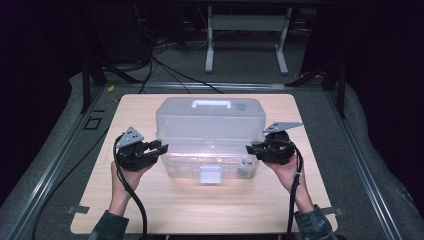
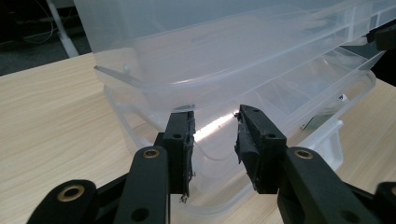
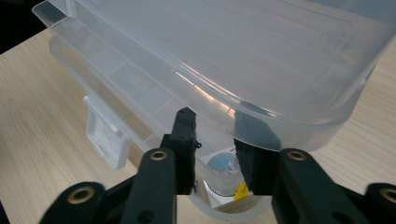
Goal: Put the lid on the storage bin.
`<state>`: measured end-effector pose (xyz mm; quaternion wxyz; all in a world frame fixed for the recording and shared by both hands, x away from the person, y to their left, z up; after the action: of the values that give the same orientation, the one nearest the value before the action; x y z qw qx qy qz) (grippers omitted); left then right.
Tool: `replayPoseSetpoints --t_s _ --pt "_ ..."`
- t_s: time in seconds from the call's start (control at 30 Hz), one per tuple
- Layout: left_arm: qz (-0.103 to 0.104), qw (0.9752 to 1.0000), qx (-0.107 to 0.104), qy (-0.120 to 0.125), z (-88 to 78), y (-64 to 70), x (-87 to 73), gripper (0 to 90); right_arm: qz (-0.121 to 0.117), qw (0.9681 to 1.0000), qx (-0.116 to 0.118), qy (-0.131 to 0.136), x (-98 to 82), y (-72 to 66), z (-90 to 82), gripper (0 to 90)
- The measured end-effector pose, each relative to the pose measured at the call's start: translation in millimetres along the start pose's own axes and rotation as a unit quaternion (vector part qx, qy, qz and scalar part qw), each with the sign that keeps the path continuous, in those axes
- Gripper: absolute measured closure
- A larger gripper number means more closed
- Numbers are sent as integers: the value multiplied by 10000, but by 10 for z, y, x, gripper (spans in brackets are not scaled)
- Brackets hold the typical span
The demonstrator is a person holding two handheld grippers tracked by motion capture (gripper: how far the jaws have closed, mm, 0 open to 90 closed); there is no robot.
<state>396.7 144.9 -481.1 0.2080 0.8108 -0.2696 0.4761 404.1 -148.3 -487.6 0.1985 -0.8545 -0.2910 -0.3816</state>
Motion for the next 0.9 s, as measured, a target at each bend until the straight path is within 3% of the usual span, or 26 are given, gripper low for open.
replayPoseSetpoints --t_s 0.13,0.23,0.33,0.47,0.53,0.63,0.9 --pt "-10 10000 -32 10 -1 -7 12 648 23 10000 60 47 5 -46 10 576" --pt "-16 10000 -52 27 1 -5 25 648 -57 10000 -4 80 -7 -94 14 584" --pt "0 10000 -52 7 5 2 26 648 -127 9999 87 60 -15 -178 12 574" --pt "9 10000 -77 -4 5 9 13 648 -278 9996 58 84 -7 -255 1 623" --pt "22 9999 -108 -60 6 25 -26 647 -332 9992 -29 211 26 -258 -41 731" --pt "49 9999 -99 -86 5 15 -76 637 -307 9994 -72 156 -5 -232 -36 817" --pt "51 9995 -180 -266 -59 31 -298 575 -259 9994 -86 190 -69 -207 -65 861"
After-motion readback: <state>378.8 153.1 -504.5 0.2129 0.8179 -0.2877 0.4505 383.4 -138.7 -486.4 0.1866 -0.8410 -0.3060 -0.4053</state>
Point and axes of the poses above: each handheld gripper's, and its own axes: z roughly forward along the jaws, x roughly out of its top, y roughly to its right, the point moved 10 cm from there along z, roughly forward along the jaws
